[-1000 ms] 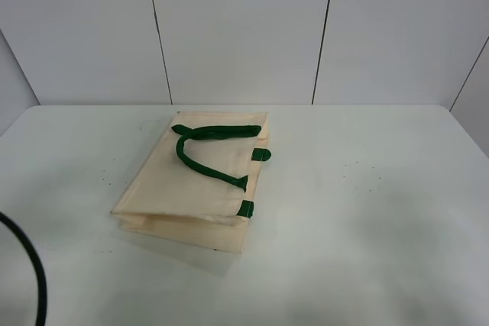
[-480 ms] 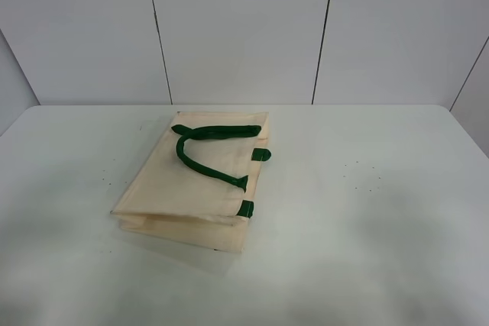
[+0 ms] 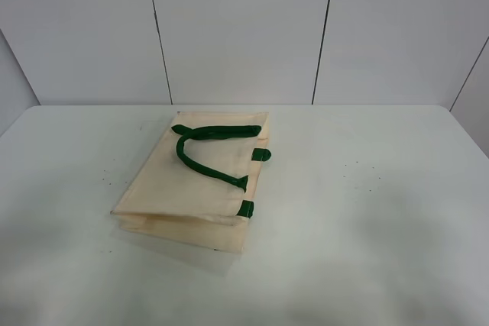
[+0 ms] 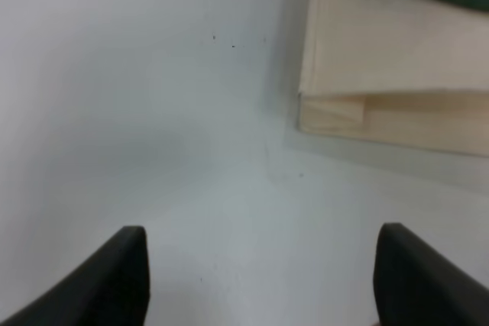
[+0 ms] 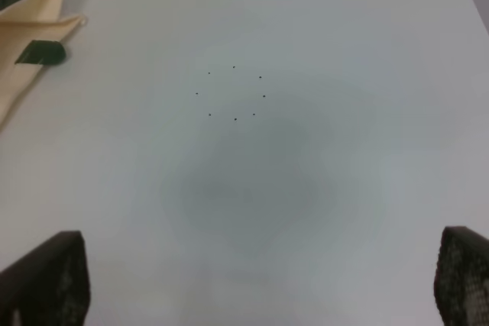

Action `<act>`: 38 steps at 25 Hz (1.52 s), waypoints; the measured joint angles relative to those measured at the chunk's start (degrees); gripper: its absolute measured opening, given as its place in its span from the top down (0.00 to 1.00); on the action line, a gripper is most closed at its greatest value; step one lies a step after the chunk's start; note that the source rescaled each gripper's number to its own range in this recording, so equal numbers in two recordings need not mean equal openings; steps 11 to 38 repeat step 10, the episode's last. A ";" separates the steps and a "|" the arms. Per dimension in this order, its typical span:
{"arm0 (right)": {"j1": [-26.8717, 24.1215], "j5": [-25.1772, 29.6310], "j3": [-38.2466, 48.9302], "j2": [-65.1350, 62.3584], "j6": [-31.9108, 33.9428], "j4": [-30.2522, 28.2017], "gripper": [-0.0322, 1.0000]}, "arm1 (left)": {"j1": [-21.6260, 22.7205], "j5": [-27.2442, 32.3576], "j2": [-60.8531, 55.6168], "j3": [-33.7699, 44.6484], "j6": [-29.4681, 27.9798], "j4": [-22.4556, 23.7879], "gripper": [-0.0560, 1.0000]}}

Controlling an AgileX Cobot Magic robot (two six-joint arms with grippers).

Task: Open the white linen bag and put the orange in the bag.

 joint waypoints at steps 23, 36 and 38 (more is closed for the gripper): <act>0.00 0.00 0.00 0.00 0.00 0.37 0.00 | 0.00 -0.06 -0.06 0.02 0.00 -0.03 0.18; 0.00 0.00 0.00 0.00 0.00 0.37 0.00 | 0.00 -0.06 -0.06 0.02 0.00 -0.03 0.18; 0.00 0.00 0.00 0.00 0.00 0.37 0.00 | 0.00 -0.06 -0.06 0.02 0.00 -0.03 0.18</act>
